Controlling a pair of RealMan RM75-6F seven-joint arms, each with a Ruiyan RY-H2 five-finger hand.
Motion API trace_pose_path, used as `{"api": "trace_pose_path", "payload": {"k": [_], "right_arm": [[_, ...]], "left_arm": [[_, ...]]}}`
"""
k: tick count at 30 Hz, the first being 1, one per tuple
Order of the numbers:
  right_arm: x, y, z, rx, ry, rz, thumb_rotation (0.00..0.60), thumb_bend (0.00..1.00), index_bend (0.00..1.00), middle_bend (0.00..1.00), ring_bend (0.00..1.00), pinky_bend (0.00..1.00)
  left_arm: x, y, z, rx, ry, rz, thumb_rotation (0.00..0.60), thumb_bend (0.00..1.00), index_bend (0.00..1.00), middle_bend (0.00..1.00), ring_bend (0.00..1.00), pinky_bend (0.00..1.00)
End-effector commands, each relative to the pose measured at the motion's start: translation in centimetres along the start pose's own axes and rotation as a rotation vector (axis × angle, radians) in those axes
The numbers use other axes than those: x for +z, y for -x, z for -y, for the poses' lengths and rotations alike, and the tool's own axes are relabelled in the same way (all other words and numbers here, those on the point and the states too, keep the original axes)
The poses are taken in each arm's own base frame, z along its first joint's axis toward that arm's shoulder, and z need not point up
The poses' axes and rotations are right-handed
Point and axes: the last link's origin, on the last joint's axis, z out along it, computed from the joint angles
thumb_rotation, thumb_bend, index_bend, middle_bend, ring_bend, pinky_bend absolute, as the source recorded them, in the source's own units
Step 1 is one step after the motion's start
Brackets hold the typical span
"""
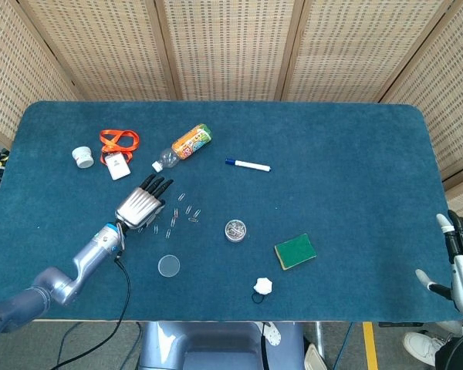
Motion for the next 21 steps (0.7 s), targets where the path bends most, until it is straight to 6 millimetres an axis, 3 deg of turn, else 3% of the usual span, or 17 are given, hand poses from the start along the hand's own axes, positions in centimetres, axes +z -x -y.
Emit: {"api": "trace_pose_path", "payload": {"k": [1, 9, 13, 21], "right_arm": [[0.0, 0.0, 0.0, 0.001, -0.001, 0.000, 0.600, 0.00, 0.00, 0.00, 0.00, 0.00], [0.0, -0.2, 0.0, 0.007, -0.001, -0.003, 0.600, 0.00, 0.00, 0.00, 0.00, 0.00], [0.0, -0.3, -0.1, 0.011, 0.002, -0.007, 0.600, 0.00, 0.00, 0.00, 0.00, 0.00], [0.1, -0.5, -0.5, 0.016, 0.017, -0.014, 0.600, 0.00, 0.00, 0.00, 0.00, 0.00]], "left_arm": [[-0.1, -0.6, 0.4, -0.007, -0.006, -0.016, 0.600, 0.44, 0.78, 0.00, 0.00, 0.00], [0.0, -3.1, -0.2, -0.036, 0.016, -0.080, 0.600, 0.44, 0.78, 0.00, 0.00, 0.00], [1.3, -5.8, -3.4, -0.078, 0.082, -0.143, 0.600, 0.44, 0.78, 0.00, 0.00, 0.00], [3.4, -8.4, -8.6, -0.108, 0.157, -0.169, 0.600, 0.44, 0.78, 0.00, 0.00, 0.00]]}}
